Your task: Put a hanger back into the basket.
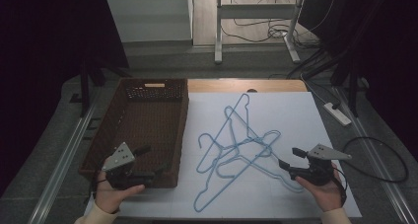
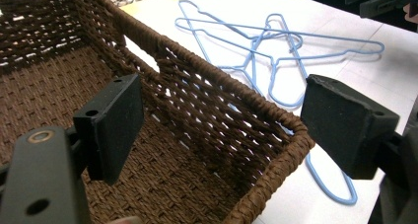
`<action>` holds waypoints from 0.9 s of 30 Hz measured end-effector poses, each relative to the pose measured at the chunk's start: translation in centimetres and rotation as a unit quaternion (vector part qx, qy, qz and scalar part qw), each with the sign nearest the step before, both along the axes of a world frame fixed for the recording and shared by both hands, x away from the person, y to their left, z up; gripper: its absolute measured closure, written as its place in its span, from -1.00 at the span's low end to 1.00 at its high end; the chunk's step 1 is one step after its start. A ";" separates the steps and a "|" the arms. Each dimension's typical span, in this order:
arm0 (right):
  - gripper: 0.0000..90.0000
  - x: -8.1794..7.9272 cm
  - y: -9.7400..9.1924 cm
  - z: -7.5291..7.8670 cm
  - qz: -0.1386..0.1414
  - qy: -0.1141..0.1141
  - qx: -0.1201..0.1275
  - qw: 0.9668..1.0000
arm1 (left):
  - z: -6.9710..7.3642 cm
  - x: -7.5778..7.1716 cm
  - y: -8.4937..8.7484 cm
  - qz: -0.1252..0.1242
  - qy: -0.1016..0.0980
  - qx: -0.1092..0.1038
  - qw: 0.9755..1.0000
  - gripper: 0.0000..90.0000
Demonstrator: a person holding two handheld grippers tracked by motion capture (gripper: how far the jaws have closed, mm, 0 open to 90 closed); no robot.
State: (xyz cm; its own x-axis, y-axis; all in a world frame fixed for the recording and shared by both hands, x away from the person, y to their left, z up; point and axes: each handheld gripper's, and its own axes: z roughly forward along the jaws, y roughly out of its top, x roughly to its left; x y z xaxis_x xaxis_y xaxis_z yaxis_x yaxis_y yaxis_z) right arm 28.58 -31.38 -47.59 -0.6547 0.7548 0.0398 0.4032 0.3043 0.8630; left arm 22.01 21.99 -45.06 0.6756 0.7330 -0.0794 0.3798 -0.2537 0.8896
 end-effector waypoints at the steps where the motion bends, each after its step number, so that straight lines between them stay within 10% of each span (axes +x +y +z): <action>1: -0.37 0.0 0.0 0.0 0.000 0.000 -0.001 1.000 | 0.0 0.0 0.0 0.000 0.000 -0.001 1.000 -0.61; 27: -0.39 -0.4 0.1 -0.2 0.000 0.007 -0.022 1.000 | 0.3 -0.1 -0.1 -0.002 -0.007 -0.001 1.000 -0.60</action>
